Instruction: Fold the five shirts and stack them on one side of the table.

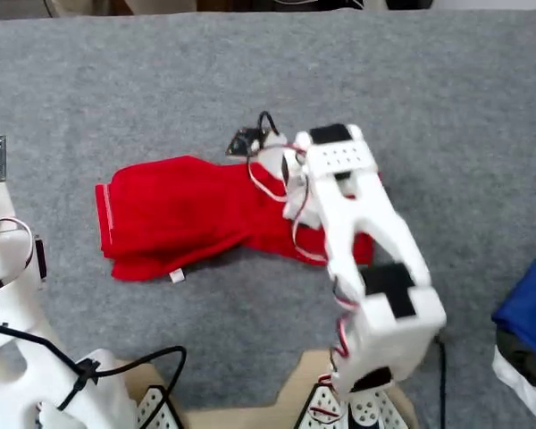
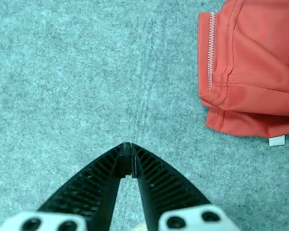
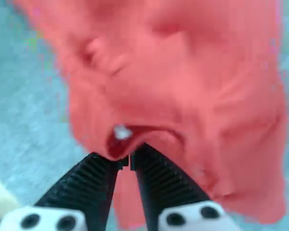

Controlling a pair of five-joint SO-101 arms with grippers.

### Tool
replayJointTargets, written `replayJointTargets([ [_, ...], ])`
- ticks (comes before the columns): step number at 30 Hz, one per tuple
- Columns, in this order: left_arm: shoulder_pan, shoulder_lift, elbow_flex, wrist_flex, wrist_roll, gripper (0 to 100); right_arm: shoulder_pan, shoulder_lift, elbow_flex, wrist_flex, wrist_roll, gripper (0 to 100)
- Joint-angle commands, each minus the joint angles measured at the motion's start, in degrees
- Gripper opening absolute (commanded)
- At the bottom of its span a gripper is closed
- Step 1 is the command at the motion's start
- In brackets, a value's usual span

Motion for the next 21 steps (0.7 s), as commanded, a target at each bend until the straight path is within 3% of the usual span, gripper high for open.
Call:
replayJointTargets([
  [1, -0.1, -0.8, -2.3, 0.4, -0.2, 2, -3.2, 9.7, -15.0, 2.3, -0.5, 2.4],
  [7, -0.1, -0.8, -2.3, 0.4, -0.2, 2, -7.0, 25.4, -36.0, 11.3, -3.1, 2.4],
  [13, 0.8, -0.4, -0.7, -0.9, -0.2, 2, -3.0, 35.3, -49.0, 19.1, -3.1, 2.5],
  [18, 8.5, -0.3, 2.6, -1.8, 0.8, 4, 1.3, 34.0, -59.1, 25.6, -3.3, 2.6],
  [21, 12.7, 1.0, 2.5, -3.2, 8.9, 13, 2.9, 28.9, -61.0, 25.6, -3.4, 2.6],
])
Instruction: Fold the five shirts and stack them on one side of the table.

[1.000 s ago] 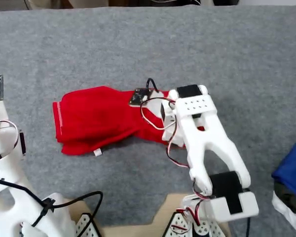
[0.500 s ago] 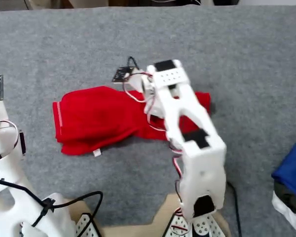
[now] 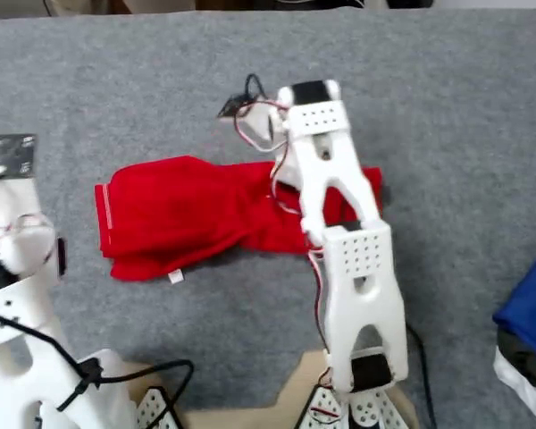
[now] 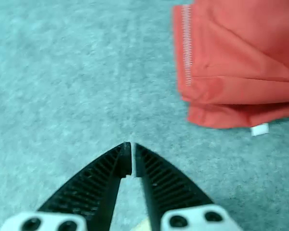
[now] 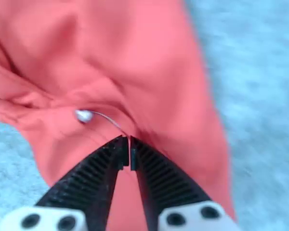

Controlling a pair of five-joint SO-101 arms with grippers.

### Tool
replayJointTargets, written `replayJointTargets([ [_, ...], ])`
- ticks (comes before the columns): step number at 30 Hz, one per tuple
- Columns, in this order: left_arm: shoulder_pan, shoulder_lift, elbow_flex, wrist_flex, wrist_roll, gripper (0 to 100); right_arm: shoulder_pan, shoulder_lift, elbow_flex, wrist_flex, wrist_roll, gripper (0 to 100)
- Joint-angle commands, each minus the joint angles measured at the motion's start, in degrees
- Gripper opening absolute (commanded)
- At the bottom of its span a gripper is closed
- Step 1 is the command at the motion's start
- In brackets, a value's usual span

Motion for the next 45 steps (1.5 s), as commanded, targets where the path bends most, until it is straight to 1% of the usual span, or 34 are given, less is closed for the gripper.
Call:
replayJointTargets([
  [1, 4.3, 2.4, -0.5, -3.2, 9.1, 16, 2.2, -8.6, -3.9, 1.3, -0.4, 2.6],
  [3, 5.4, 7.0, -1.1, -5.8, 14.6, 22, 2.2, -13.1, -2.9, 1.3, -1.7, 2.6],
  [6, 6.5, 17.3, -3.5, -8.3, 19.4, 24, 2.4, -19.0, -1.4, 1.2, -4.7, 2.6],
  [9, 8.0, 29.8, -9.0, -8.6, 21.0, 24, 3.6, -21.1, 0.4, 0.4, -7.6, 2.6],
  [13, 8.6, 45.2, -20.7, -8.2, 21.4, 24, 5.1, -21.0, 3.6, -4.1, -11.3, 2.6],
  [19, 8.8, 63.5, -39.0, -1.7, 21.5, 24, 5.3, -20.8, 7.8, -9.2, -11.6, 2.5],
  [23, 9.4, 73.9, -48.4, 1.9, 25.3, 24, 5.4, -20.8, 10.2, -12.4, -11.6, 2.4],
  [25, 10.6, 78.4, -52.2, 4.1, 27.0, 26, 5.4, -20.8, 11.5, -14.2, -11.6, 2.4],
  [28, 12.1, 84.5, -57.5, 7.1, 30.6, 29, 5.4, -20.8, 13.5, -16.7, -11.6, 2.3],
  [33, 11.8, 92.4, -63.5, 7.9, 35.1, 29, 5.4, -20.8, 16.6, -19.8, -11.3, 2.3],
  [40, 8.7, 96.4, -64.0, 8.3, 35.4, 29, 5.5, -20.8, 20.6, -25.5, -11.1, 2.3],
  [43, 8.8, 96.7, -63.9, 9.5, 35.1, 25, 5.6, -20.8, 20.4, -25.8, -11.1, 2.3],
  [45, 8.9, 96.7, -63.8, 9.6, 35.1, 19, 6.7, -20.8, 20.4, -25.9, -11.1, 2.3],
])
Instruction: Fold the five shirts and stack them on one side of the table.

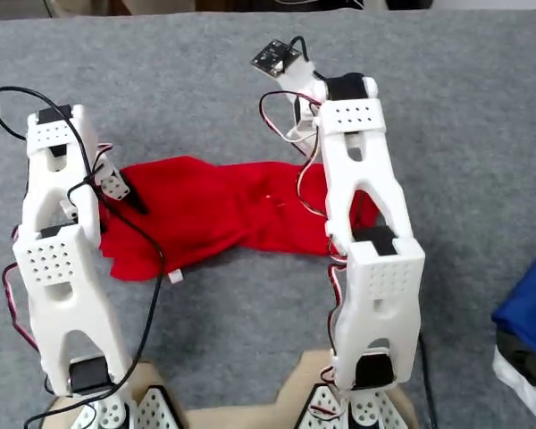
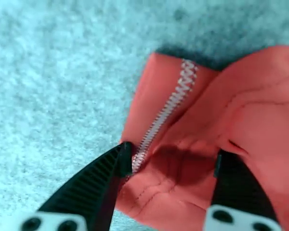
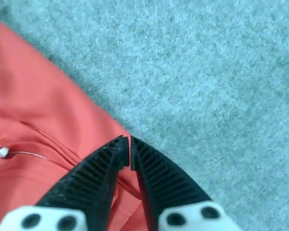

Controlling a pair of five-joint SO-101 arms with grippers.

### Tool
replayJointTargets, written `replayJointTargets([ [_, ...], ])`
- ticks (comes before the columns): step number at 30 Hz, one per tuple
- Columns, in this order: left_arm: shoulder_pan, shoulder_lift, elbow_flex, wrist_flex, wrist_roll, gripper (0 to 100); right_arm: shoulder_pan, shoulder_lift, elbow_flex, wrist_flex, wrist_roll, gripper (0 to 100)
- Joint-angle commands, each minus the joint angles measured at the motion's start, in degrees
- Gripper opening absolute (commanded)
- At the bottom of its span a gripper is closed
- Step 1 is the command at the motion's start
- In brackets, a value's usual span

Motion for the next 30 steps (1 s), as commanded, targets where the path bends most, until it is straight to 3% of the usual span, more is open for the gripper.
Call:
replayJointTargets([
  [1, -1.3, 0.1, -0.9, 0.8, 0.3, 15, 2.8, -4.1, 0.0, -1.7, 0.1, 2.3],
  [3, -1.2, 0.1, -0.9, 0.8, 0.3, 2, 5.3, -4.1, 0.0, -2.4, 1.7, 2.3],
  [4, -1.2, 0.1, -0.9, 0.8, 0.4, 1, 7.0, -4.1, 0.0, -2.5, 2.5, 2.3],
  [15, 0.8, -0.5, -9.4, 2.0, 0.3, 2, 22.3, -4.2, -4.1, -4.4, 5.5, 2.4],
  [22, 13.8, -1.9, -21.1, 2.0, 0.6, 2, 25.5, -3.8, -3.6, -5.5, 8.1, 2.5],
  [30, 33.2, -11.9, -22.4, 2.0, 2.0, 2, 29.9, 9.0, -10.0, -9.2, 8.4, 2.5],
])
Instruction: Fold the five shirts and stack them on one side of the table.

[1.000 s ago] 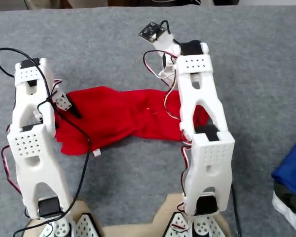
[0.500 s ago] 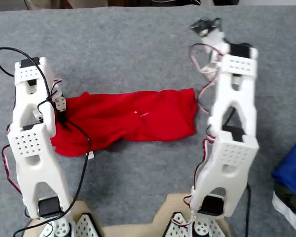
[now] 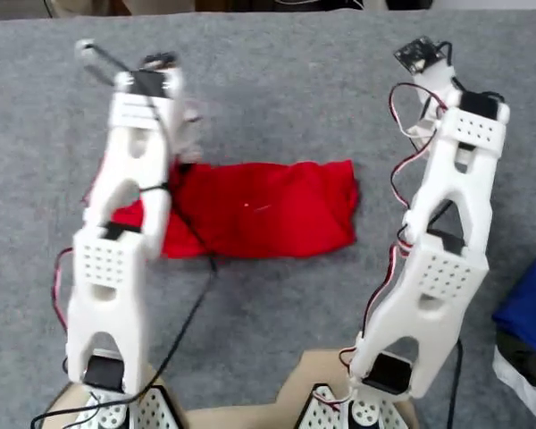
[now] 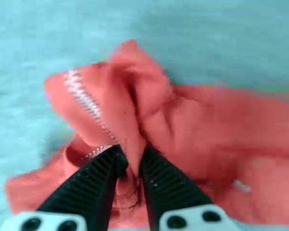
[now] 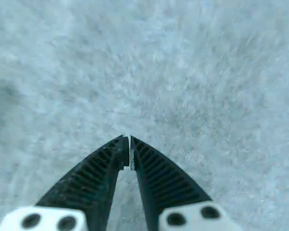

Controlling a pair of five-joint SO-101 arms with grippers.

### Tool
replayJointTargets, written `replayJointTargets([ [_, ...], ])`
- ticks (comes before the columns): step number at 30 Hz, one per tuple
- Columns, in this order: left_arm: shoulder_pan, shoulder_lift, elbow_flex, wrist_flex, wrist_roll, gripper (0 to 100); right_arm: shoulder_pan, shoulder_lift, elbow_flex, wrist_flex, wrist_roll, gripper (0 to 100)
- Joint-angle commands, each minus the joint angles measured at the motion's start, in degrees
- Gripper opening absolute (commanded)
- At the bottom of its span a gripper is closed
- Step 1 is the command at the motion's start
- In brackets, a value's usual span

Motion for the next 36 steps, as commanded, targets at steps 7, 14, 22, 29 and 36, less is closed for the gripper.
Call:
replayJointTargets([
  [7, 16.4, -7.5, -2.9, 0.6, 9.7, 2, 4.5, 11.2, -21.5, 6.0, 0.4, 2.5],
  [14, 20.0, -7.5, -9.1, -6.6, 19.9, 2, 5.5, 18.6, -35.8, 12.7, 0.6, 2.5],
  [22, 25.7, -4.7, -8.2, -21.0, 22.5, 2, 5.9, 23.5, -45.0, 16.0, 0.6, 2.5],
  [29, 28.0, 1.9, -9.4, -21.5, 23.0, 2, 7.6, 23.7, -45.6, 15.7, 0.6, 2.6],
  [36, 28.7, 3.8, -12.7, -21.4, 23.3, 5, 7.5, 23.7, -45.6, 15.8, 0.6, 2.6],
])
